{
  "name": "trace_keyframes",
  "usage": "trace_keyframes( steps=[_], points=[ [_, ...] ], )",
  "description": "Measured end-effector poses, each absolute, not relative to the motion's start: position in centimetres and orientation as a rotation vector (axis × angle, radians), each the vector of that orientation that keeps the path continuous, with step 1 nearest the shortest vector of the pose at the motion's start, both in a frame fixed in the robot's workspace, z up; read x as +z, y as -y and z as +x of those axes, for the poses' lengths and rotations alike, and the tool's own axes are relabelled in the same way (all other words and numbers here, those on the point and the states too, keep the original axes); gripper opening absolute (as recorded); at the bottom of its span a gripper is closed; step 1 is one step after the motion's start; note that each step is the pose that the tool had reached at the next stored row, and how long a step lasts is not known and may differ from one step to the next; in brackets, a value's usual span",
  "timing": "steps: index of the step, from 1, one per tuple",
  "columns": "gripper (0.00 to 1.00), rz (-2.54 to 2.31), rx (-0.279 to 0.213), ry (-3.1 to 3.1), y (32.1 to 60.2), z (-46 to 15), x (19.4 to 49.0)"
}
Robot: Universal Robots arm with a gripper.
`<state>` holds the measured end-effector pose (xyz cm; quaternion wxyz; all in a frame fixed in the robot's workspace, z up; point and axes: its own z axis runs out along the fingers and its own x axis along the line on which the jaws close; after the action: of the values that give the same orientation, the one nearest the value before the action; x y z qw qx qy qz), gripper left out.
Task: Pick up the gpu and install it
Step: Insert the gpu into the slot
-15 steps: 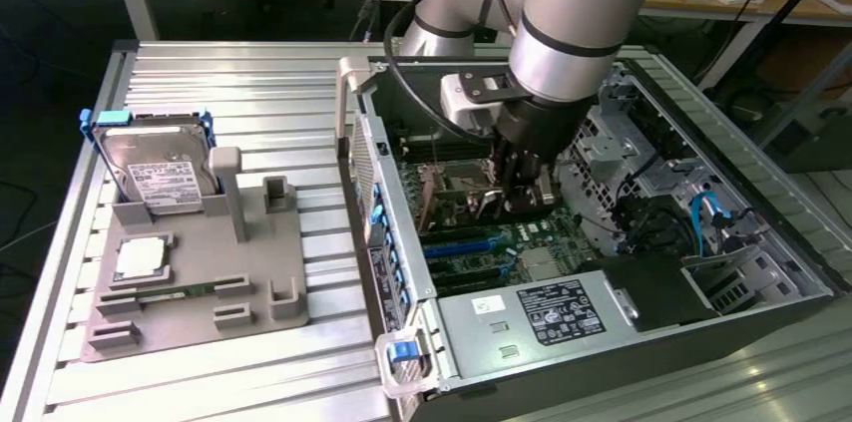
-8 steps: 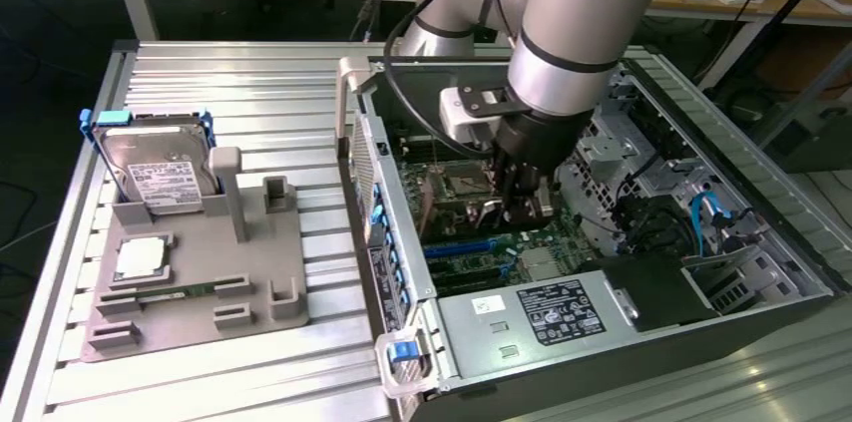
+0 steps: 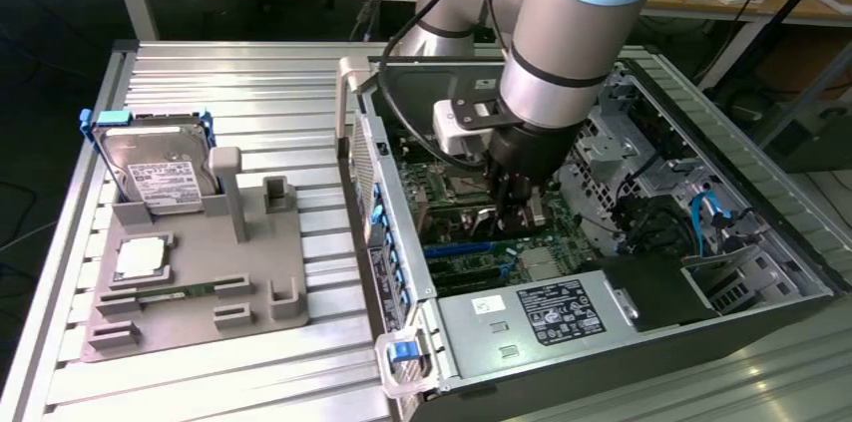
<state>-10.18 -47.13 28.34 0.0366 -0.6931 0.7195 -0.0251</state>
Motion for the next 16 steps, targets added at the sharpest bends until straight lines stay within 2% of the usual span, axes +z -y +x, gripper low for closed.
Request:
trace_keyframes(
  steps=[16],
  points=[
    [0.27, -2.132, -0.086, -2.213, 46.5, -10.7, 26.8]
  ],
)
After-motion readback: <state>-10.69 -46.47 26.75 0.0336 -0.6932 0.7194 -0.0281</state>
